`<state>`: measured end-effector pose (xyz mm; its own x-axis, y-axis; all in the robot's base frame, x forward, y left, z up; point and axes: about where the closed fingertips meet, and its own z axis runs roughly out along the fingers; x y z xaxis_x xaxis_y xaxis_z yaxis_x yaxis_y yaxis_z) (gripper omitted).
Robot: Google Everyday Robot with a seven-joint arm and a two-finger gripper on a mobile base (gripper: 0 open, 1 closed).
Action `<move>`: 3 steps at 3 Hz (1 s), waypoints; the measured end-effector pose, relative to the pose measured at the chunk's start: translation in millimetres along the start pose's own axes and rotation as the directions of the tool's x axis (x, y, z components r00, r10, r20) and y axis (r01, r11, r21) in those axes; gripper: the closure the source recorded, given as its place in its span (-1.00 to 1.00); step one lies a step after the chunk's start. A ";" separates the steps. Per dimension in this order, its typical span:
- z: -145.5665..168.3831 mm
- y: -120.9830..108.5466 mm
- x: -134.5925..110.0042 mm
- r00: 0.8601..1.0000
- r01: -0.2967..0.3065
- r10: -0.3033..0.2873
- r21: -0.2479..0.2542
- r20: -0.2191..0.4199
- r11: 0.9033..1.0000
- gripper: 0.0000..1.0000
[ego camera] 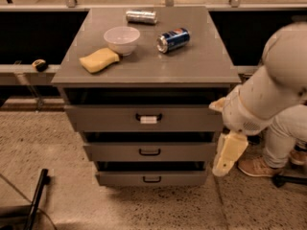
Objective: Open bottom drawer
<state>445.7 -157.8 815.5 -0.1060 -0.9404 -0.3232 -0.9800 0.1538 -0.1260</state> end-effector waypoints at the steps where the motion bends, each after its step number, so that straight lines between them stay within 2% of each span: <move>1: 44.0 15.9 4.4 1.000 0.019 -0.019 -0.018 0.006 1.000 -1.00; 2: 54.8 5.4 1.1 0.999 0.025 -0.025 -0.009 0.026 1.000 -1.00; 3: 102.7 9.5 4.9 0.987 0.008 -0.002 -0.038 0.158 0.999 -1.00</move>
Offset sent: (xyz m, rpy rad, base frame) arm 0.0224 0.0208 -0.0629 0.0515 -0.0191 0.0326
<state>453.1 -129.7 716.4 -0.0760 -0.8812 -0.4667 -0.9865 0.1345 -0.0932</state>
